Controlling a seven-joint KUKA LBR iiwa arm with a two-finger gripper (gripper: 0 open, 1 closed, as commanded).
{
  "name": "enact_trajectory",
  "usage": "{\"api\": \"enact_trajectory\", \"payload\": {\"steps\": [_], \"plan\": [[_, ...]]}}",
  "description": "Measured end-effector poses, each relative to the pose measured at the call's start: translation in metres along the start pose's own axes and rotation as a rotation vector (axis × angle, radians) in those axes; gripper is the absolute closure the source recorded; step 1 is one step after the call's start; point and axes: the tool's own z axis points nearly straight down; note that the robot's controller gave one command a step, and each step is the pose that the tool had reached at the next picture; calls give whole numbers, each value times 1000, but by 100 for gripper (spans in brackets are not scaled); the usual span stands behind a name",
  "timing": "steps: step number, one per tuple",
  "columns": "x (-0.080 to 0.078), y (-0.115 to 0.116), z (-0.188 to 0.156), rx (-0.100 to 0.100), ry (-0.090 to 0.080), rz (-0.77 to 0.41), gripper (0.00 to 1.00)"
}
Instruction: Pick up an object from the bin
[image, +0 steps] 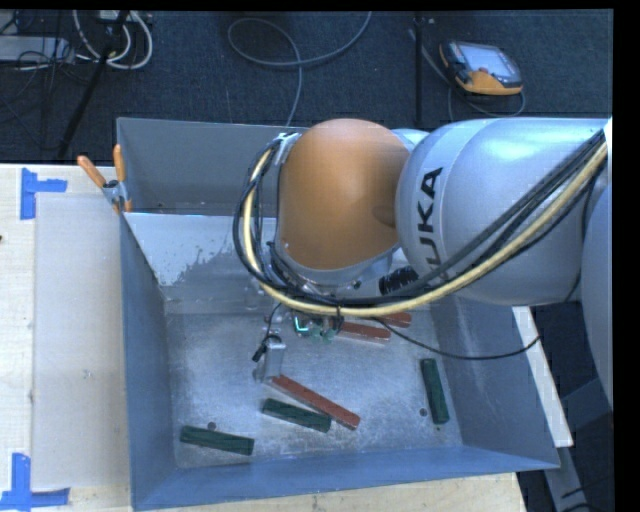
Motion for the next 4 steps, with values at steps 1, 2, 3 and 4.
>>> {"api": "enact_trajectory", "payload": {"steps": [1,2,3,4], "plan": [[18,-5,36,1,-3,-137,0],[7,-42,164,2,0,25,0],[21,-16,158,-1,-5,-163,0],[48,-21,160,1,-4,-348,0]]}}
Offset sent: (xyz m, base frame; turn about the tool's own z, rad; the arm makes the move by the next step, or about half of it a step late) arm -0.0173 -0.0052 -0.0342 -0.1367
